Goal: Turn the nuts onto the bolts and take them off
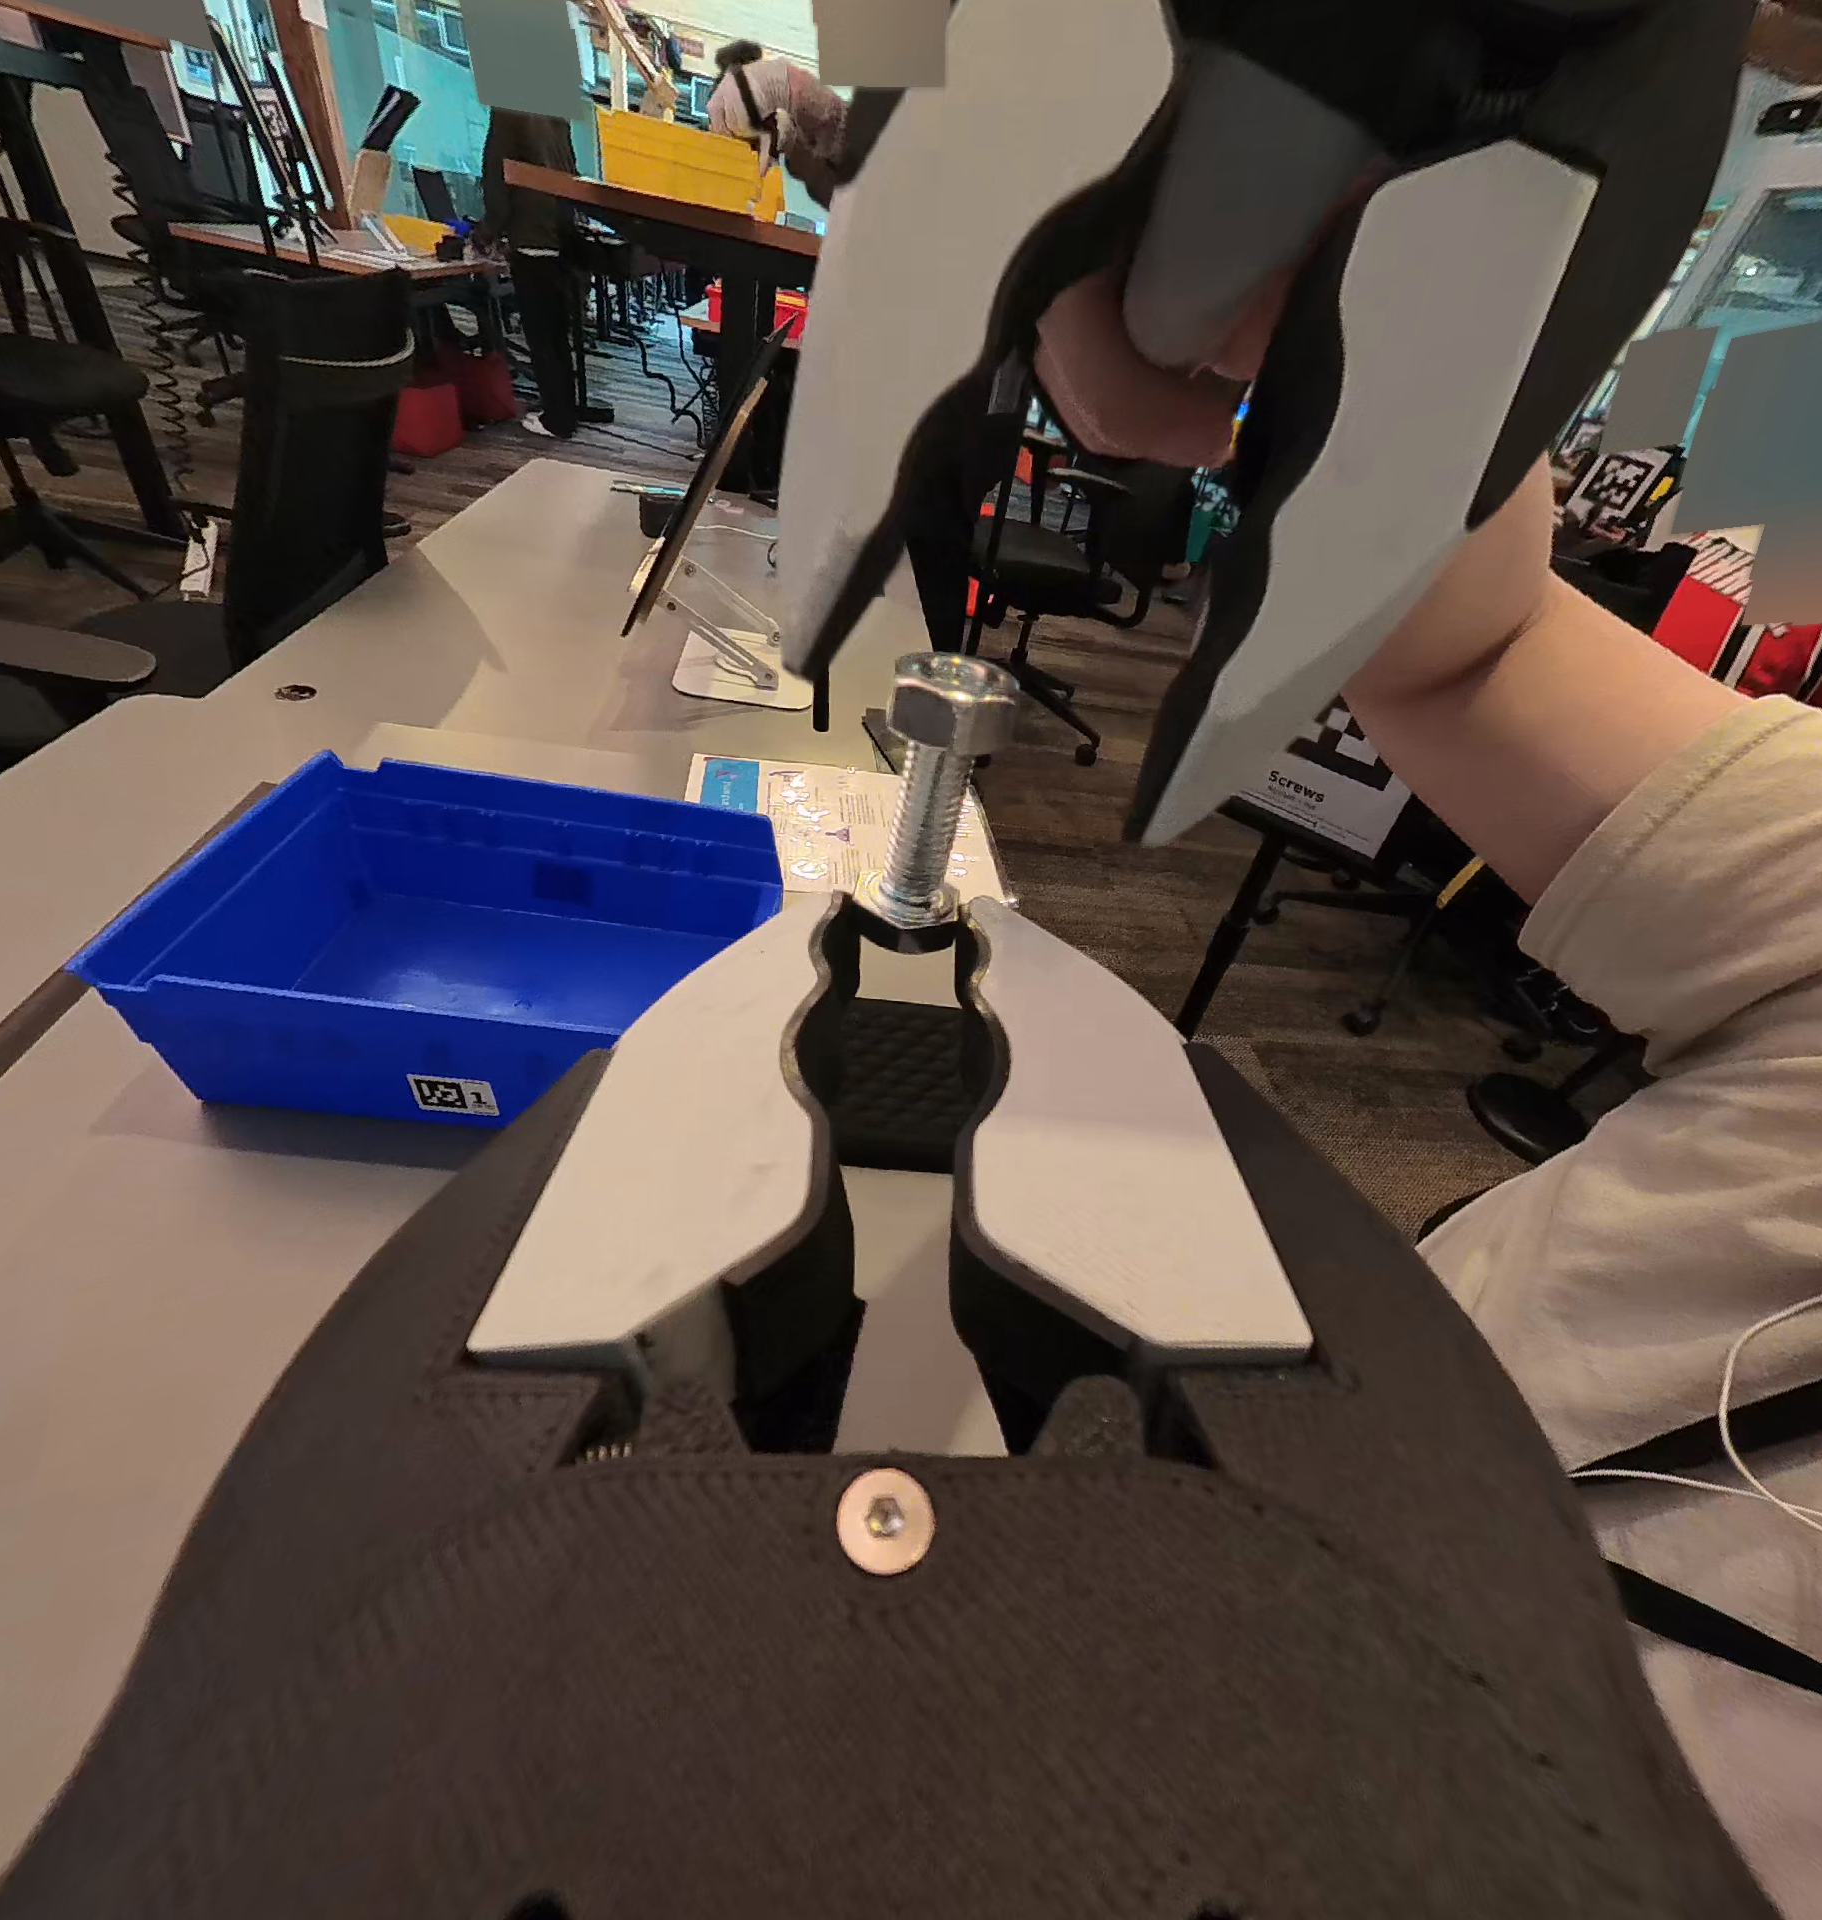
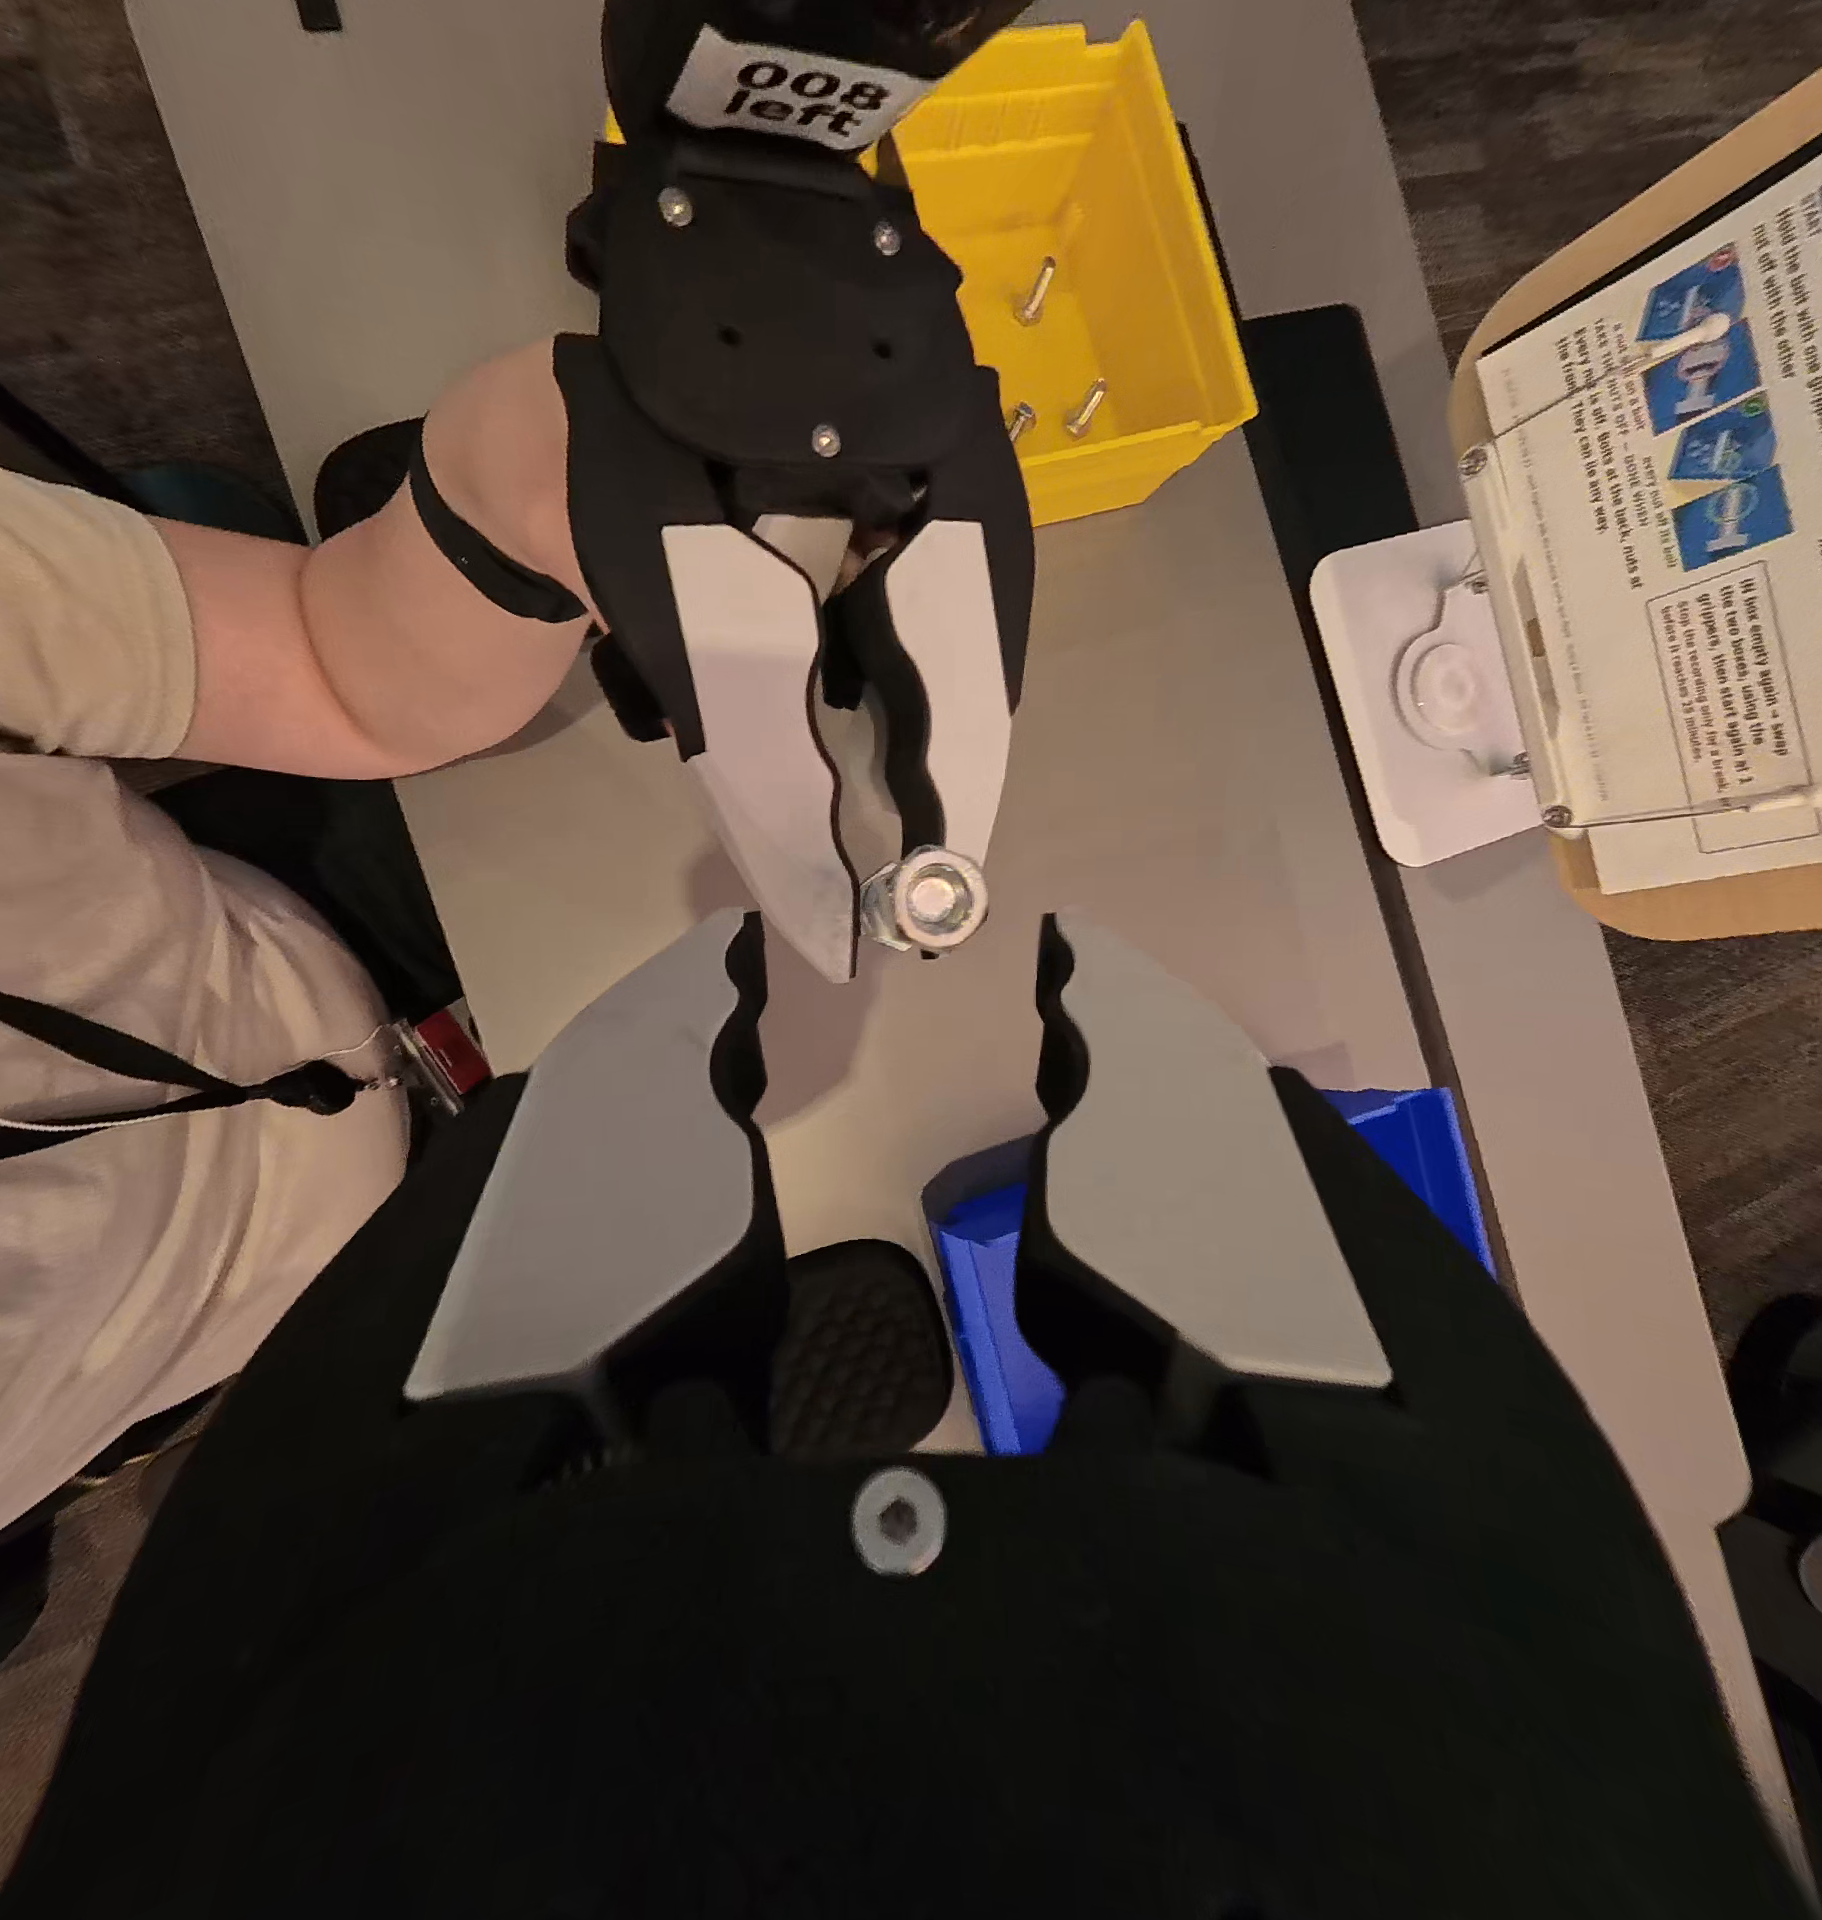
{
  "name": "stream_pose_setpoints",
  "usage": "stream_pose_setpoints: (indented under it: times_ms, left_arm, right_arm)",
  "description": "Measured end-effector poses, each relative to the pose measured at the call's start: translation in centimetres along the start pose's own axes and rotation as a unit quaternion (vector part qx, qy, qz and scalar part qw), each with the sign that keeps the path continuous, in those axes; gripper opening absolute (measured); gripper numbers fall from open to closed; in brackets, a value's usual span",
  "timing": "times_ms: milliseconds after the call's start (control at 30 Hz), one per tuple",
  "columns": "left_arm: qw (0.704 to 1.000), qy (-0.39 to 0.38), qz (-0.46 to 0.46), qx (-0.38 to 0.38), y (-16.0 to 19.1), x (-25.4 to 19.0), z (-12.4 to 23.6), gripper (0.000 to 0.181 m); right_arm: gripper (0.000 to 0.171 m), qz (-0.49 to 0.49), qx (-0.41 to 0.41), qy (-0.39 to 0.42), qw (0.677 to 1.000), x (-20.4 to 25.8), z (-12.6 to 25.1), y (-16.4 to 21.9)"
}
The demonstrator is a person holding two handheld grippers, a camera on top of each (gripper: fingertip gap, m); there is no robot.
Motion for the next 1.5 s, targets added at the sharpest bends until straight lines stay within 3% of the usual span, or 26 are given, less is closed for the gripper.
stream_pose_setpoints:
  times_ms: [67, 133, 233, 333, 467, 500, 567, 633, 767, 967, 1033, 1167, 1267, 1333, 1500]
  left_arm:
    - [1.000, -0.010, 0.002, -0.003, 0.0, 0.3, 0.1, 0.018]
    - [1.000, -0.022, 0.008, -0.007, 0.0, 0.8, 0.2, 0.017]
    - [1.000, -0.014, 0.013, -0.009, 0.1, 1.0, 0.4, 0.017]
    - [1.000, -0.005, 0.007, -0.012, 0.0, 0.3, 0.4, 0.018]
    - [1.000, -0.018, -0.001, -0.013, -0.2, 0.2, 0.5, 0.018]
    - [1.000, -0.027, 0.000, -0.014, -0.2, 0.4, 0.6, 0.018]
    - [0.998, -0.059, 0.004, -0.023, -0.2, 1.0, 1.0, 0.017]
    - [0.998, -0.059, -0.002, -0.023, -0.3, 0.9, 1.3, 0.018]
    - [0.999, -0.021, -0.013, -0.037, -0.7, -0.4, 1.5, 0.018]
    - [0.997, -0.043, -0.013, -0.068, -1.1, 0.1, 1.9, 0.018]
    - [0.994, -0.076, -0.005, -0.084, -1.2, 0.9, 2.5, 0.018]
    - [0.994, -0.045, 0.006, -0.099, -1.3, 1.0, 3.2, 0.018]
    - [0.995, -0.046, 0.000, -0.093, -1.2, 0.9, 2.8, 0.018]
    - [0.995, -0.048, -0.006, -0.090, -1.2, 0.9, 2.2, 0.018]
    - [0.997, -0.045, -0.004, -0.069, -0.6, 2.0, 0.3, 0.017]
  right_arm:
    - [0.051, 0.000, 0.008, -0.023, 1.000, 0.7, -0.2, 0.2]
    - [0.029, 0.008, 0.012, -0.050, 0.999, 1.5, 0.0, 0.5]
    - [0.032, 0.015, 0.006, -0.014, 1.000, 1.2, 0.4, 0.3]
    - [0.047, 0.003, 0.001, 0.028, 1.000, 0.2, 0.3, 0.1]
    - [0.055, 0.012, -0.020, 0.004, 1.000, 1.1, -0.1, -0.3]
    - [0.055, 0.016, -0.014, -0.008, 1.000, 1.6, 0.0, -0.2]
    - [0.034, 0.016, -0.013, -0.043, 0.999, 2.6, 0.2, -0.1]
    - [0.035, 0.003, -0.018, -0.019, 1.000, 2.3, 0.5, -0.2]
    - [0.060, 0.012, -0.048, 0.050, 0.998, 0.8, 0.5, -1.0]
    - [0.071, 0.028, -0.126, 0.027, 0.991, 2.0, 0.0, -1.2]
    - [0.054, 0.022, -0.159, -0.010, 0.987, 2.8, 0.1, -0.4]
    - [0.060, 0.034, -0.263, 0.006, 0.964, 2.5, -0.2, 0.6]
    - [0.089, 0.075, -0.350, 0.070, 0.931, 0.8, -1.1, 1.1]
    - [0.096, 0.091, -0.419, 0.084, 0.899, -0.1, -1.6, 1.9]
    - [0.096, 0.068, -0.531, -0.013, 0.844, -2.2, -3.1, 4.1]
Point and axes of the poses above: each gripper's, where its closed fingertips meet, z back along the fingers, y out of its underside, x = y × z across the jaws, the point moved 8 cm from there along z, back along the fingers, and after that the axes turned 4 degrees about -y, right-handed, at the moved point
